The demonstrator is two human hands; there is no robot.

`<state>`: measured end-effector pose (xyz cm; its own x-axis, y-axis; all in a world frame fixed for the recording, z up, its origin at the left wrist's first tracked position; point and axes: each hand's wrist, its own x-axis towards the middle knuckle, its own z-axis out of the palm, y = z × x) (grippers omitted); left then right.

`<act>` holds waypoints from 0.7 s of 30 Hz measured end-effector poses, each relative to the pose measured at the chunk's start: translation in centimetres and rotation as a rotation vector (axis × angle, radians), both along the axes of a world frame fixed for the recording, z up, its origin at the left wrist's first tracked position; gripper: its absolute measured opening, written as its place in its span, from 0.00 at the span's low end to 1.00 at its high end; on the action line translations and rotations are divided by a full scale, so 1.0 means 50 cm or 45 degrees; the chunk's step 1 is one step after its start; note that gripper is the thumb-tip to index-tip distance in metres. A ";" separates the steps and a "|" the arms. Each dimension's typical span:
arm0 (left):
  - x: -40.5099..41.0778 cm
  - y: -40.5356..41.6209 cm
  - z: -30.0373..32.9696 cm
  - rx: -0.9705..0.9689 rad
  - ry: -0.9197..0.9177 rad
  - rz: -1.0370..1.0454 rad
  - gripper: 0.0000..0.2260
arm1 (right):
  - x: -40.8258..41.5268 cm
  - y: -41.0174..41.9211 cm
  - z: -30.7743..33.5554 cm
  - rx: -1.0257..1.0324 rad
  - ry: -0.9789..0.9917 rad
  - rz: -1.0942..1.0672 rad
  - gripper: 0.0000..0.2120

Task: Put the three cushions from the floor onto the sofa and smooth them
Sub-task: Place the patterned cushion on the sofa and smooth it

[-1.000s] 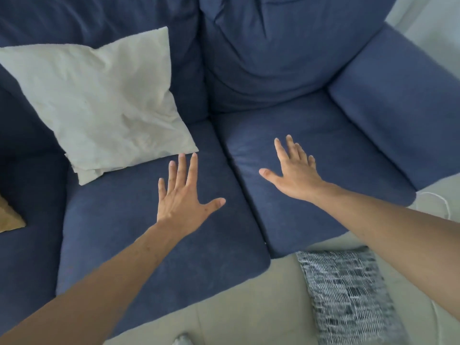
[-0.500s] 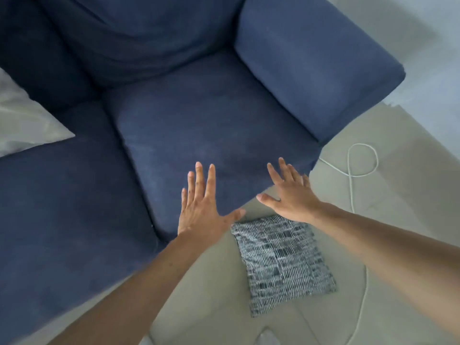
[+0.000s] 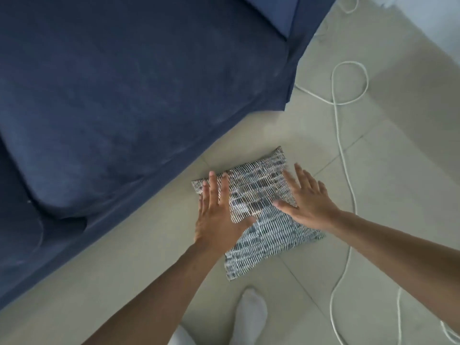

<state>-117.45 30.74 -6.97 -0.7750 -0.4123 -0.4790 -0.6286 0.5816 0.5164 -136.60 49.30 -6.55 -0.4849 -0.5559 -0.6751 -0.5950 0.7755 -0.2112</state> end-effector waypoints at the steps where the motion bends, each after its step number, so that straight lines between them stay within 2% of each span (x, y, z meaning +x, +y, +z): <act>1: 0.010 0.005 -0.037 0.008 -0.023 0.010 0.58 | 0.003 0.014 -0.032 0.008 -0.004 -0.015 0.49; 4: 0.044 0.022 -0.150 0.040 -0.122 0.023 0.60 | 0.018 0.051 -0.125 0.077 -0.054 -0.045 0.51; 8: 0.079 0.043 -0.263 0.116 -0.215 0.081 0.61 | 0.022 0.090 -0.230 0.133 -0.089 -0.006 0.61; 12: 0.097 0.055 -0.345 0.329 -0.306 0.174 0.63 | 0.018 0.093 -0.291 0.175 -0.158 -0.041 0.59; 15: 0.097 0.059 -0.375 0.584 -0.245 0.274 0.63 | 0.013 0.083 -0.324 0.138 -0.194 -0.124 0.62; 19: 0.093 0.063 -0.372 0.595 -0.168 0.319 0.63 | -0.005 0.061 -0.336 0.153 -0.230 -0.321 0.71; 21: 0.094 0.062 -0.358 0.596 -0.149 0.310 0.63 | -0.008 0.056 -0.328 0.178 -0.269 -0.303 0.73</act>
